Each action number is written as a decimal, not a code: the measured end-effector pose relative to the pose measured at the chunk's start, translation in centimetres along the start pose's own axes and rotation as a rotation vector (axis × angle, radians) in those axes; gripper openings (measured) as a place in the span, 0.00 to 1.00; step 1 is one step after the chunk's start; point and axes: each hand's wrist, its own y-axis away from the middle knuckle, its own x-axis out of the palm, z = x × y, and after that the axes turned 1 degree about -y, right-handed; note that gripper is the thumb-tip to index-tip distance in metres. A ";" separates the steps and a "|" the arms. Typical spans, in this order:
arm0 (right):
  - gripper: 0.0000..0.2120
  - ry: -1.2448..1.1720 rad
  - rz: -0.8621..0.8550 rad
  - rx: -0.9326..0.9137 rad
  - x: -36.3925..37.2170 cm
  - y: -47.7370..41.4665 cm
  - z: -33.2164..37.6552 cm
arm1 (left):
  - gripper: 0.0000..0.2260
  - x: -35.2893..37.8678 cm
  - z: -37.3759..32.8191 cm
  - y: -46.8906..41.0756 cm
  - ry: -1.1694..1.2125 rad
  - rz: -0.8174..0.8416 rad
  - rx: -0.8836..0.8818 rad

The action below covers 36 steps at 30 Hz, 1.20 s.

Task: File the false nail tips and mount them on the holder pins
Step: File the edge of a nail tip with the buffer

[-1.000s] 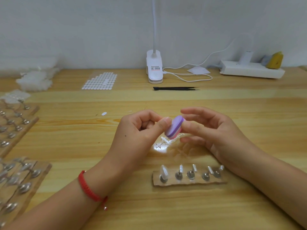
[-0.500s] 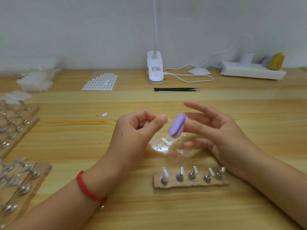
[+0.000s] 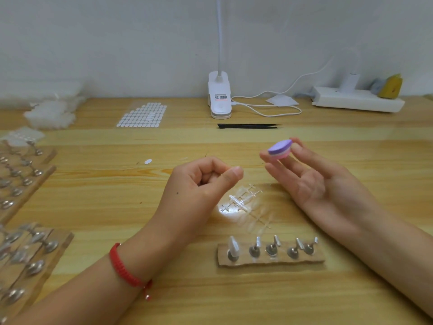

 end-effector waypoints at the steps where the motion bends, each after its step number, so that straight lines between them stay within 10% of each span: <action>1: 0.16 0.019 0.018 0.003 0.0 0.0 0.0 | 0.14 0.0 0.0 0.0 0.010 -0.015 0.002; 16: 0.16 0.570 0.151 -0.070 0.8 0.9 -1.4 | 0.10 -0.1 0.1 0.2 -0.030 0.024 0.004; 36: 0.12 0.558 0.165 -0.095 0.5 1.0 -1.5 | 0.12 -0.1 0.4 -0.3 -0.029 -0.073 0.012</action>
